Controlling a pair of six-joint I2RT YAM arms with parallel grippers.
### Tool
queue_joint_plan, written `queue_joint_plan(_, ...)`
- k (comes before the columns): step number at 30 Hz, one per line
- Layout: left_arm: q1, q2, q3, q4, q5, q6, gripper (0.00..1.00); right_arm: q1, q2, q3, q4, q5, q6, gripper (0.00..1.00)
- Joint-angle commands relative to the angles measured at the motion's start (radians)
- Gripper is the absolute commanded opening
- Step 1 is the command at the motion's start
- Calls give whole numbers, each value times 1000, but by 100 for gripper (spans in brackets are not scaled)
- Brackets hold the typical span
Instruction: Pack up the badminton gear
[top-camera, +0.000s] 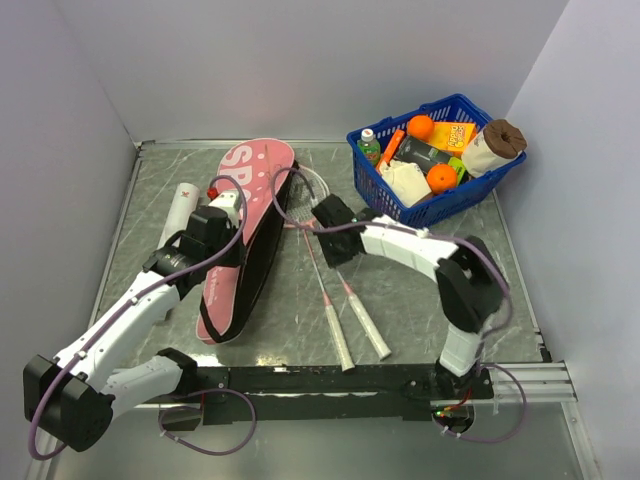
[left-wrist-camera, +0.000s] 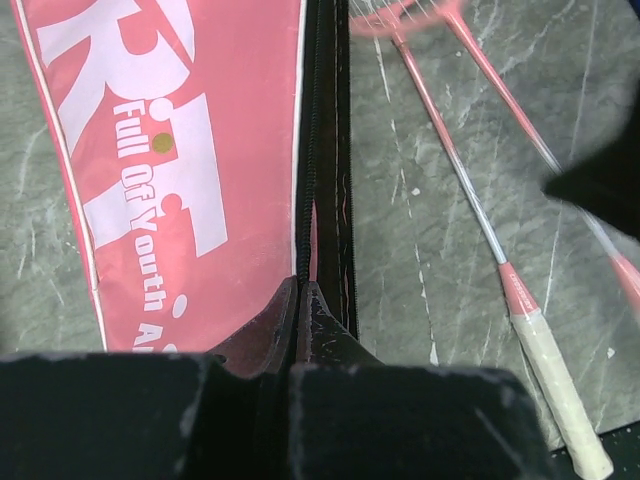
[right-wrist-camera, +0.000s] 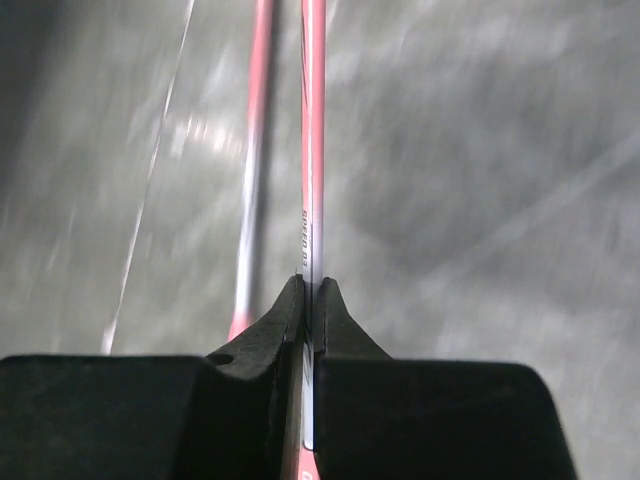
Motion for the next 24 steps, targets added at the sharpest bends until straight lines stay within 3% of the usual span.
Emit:
queue_joint_plan(1, 7, -28, -1, 49, -56, -14, 1, 43, -198, -120, -55, 69, 67, 0)
queue_joint_plan(7, 6, -34, 2, 49, -73, -22, 1, 78, -439, -326, -137, 138, 125, 0)
queue_joint_plan(15, 13, -22, 2, 58, -96, -33, 1, 127, -772, -431, -278, 129, 188, 0)
queue_joint_plan(24, 20, 14, 10, 58, -57, -34, 1, 164, -806, -487, -257, 44, 193, 0)
